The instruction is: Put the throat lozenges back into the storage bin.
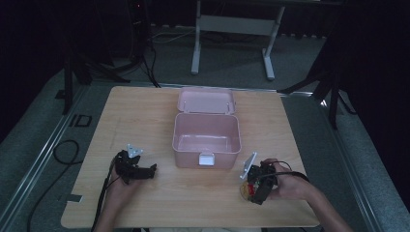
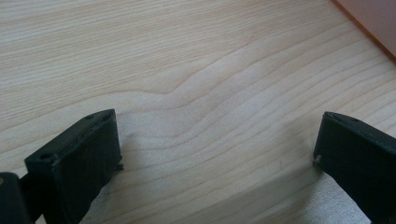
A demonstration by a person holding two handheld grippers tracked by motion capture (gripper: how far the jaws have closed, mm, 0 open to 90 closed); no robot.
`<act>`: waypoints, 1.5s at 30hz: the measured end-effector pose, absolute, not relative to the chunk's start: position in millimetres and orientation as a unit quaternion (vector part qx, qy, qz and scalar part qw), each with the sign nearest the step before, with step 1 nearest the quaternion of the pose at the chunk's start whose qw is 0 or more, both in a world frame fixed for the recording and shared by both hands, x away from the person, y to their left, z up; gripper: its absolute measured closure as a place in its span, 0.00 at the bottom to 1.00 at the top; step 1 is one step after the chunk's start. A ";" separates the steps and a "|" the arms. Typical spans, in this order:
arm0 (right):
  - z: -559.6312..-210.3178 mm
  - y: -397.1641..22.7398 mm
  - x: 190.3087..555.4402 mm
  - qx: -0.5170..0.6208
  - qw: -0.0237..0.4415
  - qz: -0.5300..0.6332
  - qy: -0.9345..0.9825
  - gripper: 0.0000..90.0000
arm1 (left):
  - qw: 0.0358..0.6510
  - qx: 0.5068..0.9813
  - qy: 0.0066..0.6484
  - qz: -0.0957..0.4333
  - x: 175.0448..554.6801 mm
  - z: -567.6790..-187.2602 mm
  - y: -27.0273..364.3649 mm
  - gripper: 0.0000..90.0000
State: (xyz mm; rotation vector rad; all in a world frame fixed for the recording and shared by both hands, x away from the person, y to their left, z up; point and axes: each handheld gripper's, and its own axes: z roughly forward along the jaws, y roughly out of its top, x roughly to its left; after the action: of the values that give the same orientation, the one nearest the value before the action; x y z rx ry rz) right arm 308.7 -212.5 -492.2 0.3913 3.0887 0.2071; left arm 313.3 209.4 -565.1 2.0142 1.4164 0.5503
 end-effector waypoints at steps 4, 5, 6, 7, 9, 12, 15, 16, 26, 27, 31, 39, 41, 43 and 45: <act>-494.7 -210.4 307.8 0.122 0.007 0.065 0.990 0.13 | 0.304 0.761 0.534 0.208 313.3 -565.0 209.5 0.01; -495.1 -209.8 307.6 0.122 0.008 0.064 0.990 0.13 | 0.304 0.760 0.535 0.208 313.3 -565.0 209.5 0.01; -495.6 -209.3 307.6 0.121 0.008 0.063 0.991 0.13 | 0.304 0.761 0.535 0.208 313.3 -565.0 209.5 0.01; -496.0 -208.9 307.5 0.119 0.008 0.061 0.991 0.13 | 0.304 0.760 0.535 0.208 313.3 -565.0 209.5 0.01; -497.2 -208.7 308.2 0.119 0.010 0.061 0.991 0.13 | 0.304 0.761 0.535 0.208 313.3 -565.0 209.5 0.01; -499.4 -209.2 308.9 0.120 0.006 0.058 0.991 0.13 | 0.304 0.761 0.534 0.208 313.3 -565.0 209.5 0.01; -502.9 -210.0 309.7 0.121 0.004 0.053 0.991 0.13 | 0.304 0.761 0.535 0.208 313.3 -565.0 209.5 0.01; -503.9 -210.0 309.6 0.121 0.003 0.050 0.991 0.13 | 0.304 0.761 0.535 0.208 313.3 -565.0 209.5 0.01; -509.6 -207.3 310.9 0.117 0.001 0.042 0.992 0.13 | 0.304 0.761 0.535 0.208 313.3 -565.0 209.5 0.01; -510.0 -206.7 311.1 0.114 0.002 0.039 0.993 0.14 | 0.304 0.761 0.535 0.208 313.3 -565.0 209.5 0.01; -511.0 -205.4 312.1 0.113 0.003 0.034 0.993 0.15 | 0.304 0.761 0.535 0.208 313.3 -565.0 209.5 0.01; -515.0 -203.2 313.4 0.112 0.001 0.024 0.993 0.15 | 0.304 0.761 0.535 0.208 313.3 -565.0 209.5 0.01; -516.2 -202.6 313.4 0.108 0.002 0.021 0.994 0.15 | 0.304 0.761 0.535 0.208 313.3 -565.0 209.5 0.01; -516.5 -202.5 313.7 0.109 -0.002 0.022 0.994 0.16 | 0.304 0.760 0.535 0.208 313.3 -565.0 209.5 0.01; -516.9 -202.6 314.1 0.110 -0.002 0.018 0.994 0.17 | 0.304 0.760 0.535 0.208 313.3 -565.0 209.5 0.01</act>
State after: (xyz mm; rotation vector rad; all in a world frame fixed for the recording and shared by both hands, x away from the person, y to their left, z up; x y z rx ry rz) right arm 314.1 -202.6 -516.9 0.3471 3.1256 0.0553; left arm 313.3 209.5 -565.0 2.0145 1.4164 0.5505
